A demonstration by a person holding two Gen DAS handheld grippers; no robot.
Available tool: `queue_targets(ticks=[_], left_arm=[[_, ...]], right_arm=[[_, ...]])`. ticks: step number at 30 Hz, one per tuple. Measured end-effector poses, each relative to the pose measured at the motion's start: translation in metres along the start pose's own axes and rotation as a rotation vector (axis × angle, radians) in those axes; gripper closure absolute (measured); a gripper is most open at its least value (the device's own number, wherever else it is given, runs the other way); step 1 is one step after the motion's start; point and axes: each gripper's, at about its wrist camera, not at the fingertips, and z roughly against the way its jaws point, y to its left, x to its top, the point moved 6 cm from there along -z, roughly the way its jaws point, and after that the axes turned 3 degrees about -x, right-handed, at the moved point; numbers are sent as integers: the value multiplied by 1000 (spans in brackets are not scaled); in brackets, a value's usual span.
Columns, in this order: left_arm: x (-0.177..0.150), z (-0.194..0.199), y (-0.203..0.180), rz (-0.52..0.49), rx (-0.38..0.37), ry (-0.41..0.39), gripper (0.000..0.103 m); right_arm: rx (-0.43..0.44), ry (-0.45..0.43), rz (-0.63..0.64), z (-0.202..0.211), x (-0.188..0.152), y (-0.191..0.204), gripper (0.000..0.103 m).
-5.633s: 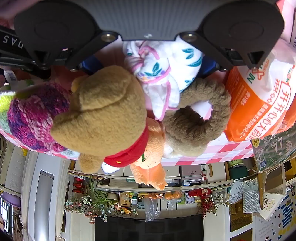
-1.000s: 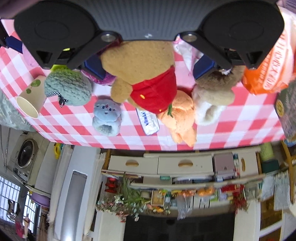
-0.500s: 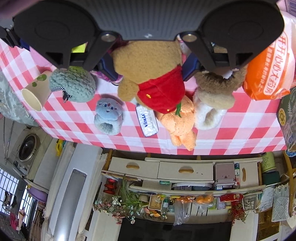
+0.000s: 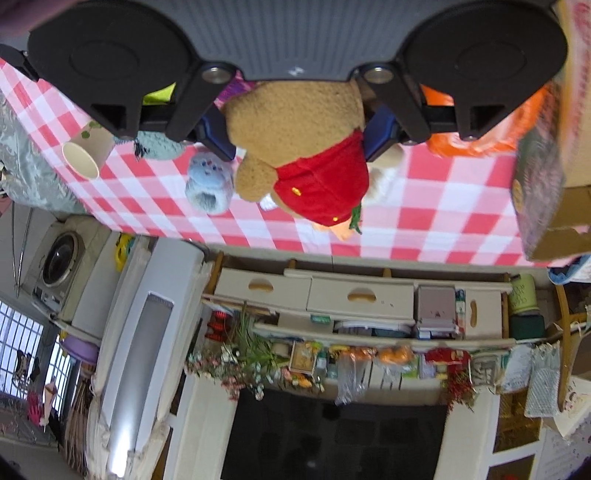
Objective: Organize soft objects
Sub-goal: 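Grasp the pink knit hat with the right gripper while the left grasps the brown teddy bear, then carry both held items to the cardboard box and open both grippers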
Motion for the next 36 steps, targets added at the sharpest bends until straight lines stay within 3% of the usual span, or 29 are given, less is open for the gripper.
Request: queue_targets(ticks=[9, 20, 28, 36], left_arm=[[15, 39, 39, 28, 39, -100, 28], [24, 84, 100, 119, 115, -190, 28], [24, 104, 165, 213, 251, -226, 28], [13, 119, 226, 320, 367, -205, 27]], right_arm=[[65, -68, 35, 19, 17, 29, 0], [289, -90, 140, 35, 41, 116, 0], [492, -98, 244, 41, 59, 199, 0], [641, -85, 348, 43, 62, 276, 0]])
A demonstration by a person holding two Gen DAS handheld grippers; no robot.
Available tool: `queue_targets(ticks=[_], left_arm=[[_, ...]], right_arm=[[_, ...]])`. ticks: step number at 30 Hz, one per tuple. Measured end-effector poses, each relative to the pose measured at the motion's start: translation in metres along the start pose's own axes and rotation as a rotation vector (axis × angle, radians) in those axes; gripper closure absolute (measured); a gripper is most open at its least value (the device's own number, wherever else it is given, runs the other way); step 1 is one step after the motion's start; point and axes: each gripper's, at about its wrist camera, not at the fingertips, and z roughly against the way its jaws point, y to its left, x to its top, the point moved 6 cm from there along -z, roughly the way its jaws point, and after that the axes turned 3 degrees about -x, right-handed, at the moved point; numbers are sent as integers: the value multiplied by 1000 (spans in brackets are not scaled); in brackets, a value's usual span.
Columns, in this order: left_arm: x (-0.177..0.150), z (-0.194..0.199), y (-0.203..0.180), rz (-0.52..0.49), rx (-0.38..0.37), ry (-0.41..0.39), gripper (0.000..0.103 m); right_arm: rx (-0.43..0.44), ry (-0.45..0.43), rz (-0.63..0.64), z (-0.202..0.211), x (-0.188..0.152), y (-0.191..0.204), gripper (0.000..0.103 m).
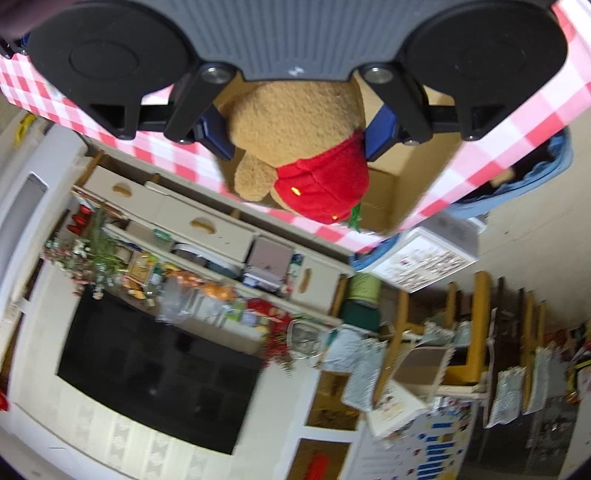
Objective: Organize soft objects
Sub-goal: 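Carry both held items to the cardboard box and open both grippers, then move both tools back over the remaining soft items on the table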
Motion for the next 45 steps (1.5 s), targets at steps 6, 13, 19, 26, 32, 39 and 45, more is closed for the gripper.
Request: queue_targets(ticks=[6, 13, 19, 26, 32, 39, 45], left_arm=[[0, -5, 24, 16, 62, 28, 28], [4, 3, 26, -38, 111, -10, 9], [4, 9, 20, -73, 111, -29, 3], [2, 10, 12, -75, 84, -27, 1], [-2, 9, 1, -90, 66, -22, 1], [-7, 9, -12, -84, 27, -10, 1], [-14, 9, -29, -82, -19, -1, 1]], right_arm=[[79, 51, 44, -19, 1, 26, 0], [102, 85, 56, -16, -9, 35, 0], [87, 43, -34, 15, -10, 16, 0], [-13, 12, -107, 41, -13, -6, 0], [-90, 11, -111, 42, -23, -18, 0], [-149, 10, -93, 49, -34, -21, 0], [-178, 11, -100, 54, -34, -29, 0]])
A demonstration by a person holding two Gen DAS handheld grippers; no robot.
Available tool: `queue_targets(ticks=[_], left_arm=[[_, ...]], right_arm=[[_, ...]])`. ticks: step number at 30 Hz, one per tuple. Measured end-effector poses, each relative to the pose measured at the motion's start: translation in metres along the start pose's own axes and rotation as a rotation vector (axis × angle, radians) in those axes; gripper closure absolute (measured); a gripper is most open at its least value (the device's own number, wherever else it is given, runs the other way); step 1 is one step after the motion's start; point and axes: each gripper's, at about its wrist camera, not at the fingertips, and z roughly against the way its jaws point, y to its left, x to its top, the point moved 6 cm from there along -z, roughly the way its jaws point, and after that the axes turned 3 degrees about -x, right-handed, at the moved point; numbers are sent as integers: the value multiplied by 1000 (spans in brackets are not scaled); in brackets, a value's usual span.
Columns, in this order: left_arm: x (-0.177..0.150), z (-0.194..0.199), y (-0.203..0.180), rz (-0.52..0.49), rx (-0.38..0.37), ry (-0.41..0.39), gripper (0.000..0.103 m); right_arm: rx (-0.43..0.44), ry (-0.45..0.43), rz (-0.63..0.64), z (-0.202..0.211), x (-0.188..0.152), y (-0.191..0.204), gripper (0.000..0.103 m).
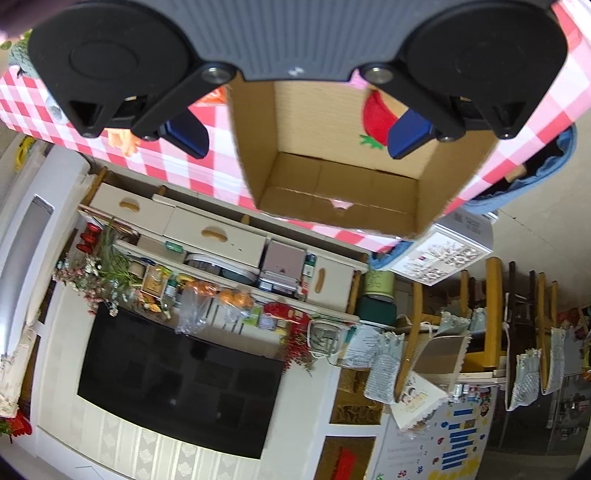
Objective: Organize soft objects
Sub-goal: 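Move both tools back over the remaining soft items on the table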
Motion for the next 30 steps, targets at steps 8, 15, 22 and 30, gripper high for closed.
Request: queue_targets(ticks=[8, 15, 22, 30], left_arm=[[-10, -2, -25, -61, -31, 16, 1], [-17, -1, -48, -101, -60, 19, 1], [-26, 1, -71, -147, -85, 19, 1], [-35, 4, -94, -187, -110, 6, 1]], right_arm=[[-28, -11, -17, 0, 1, -5, 0], [-54, -18, -36, -1, 0, -14, 0], [-91, -20, -61, 1, -8, -22, 0], [-136, -30, -92, 5, -14, -30, 0]])
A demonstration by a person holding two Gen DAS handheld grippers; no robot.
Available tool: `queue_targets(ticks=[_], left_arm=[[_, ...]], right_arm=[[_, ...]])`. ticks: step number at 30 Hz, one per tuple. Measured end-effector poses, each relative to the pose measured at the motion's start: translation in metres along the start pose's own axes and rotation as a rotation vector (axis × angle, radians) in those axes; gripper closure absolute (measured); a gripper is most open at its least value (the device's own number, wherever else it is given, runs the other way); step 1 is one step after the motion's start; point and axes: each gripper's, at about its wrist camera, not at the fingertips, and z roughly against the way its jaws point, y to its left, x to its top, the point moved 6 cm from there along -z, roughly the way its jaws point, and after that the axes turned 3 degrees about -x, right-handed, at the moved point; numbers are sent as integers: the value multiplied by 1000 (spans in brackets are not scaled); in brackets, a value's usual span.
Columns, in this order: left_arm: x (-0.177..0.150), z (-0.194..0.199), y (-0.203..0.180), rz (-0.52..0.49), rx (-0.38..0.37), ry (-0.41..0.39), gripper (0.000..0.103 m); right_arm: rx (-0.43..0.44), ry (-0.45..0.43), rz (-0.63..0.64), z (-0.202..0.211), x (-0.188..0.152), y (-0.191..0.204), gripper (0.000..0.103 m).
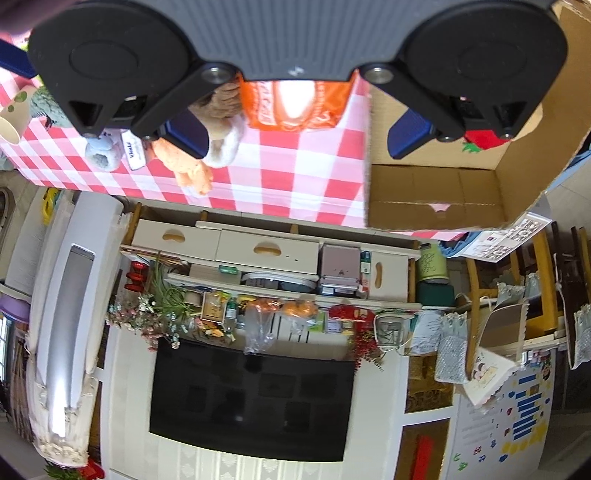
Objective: Organize soft objects
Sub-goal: 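Move both tools back over the remaining soft items on the table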
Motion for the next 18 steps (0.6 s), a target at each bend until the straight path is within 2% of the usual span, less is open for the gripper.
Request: queue_targets(ticks=[18], left_arm=[[-22, -6, -72, -125, -73, 23, 1]], right_arm=[[-164, -34, -103, 12, -10, -39, 0]])
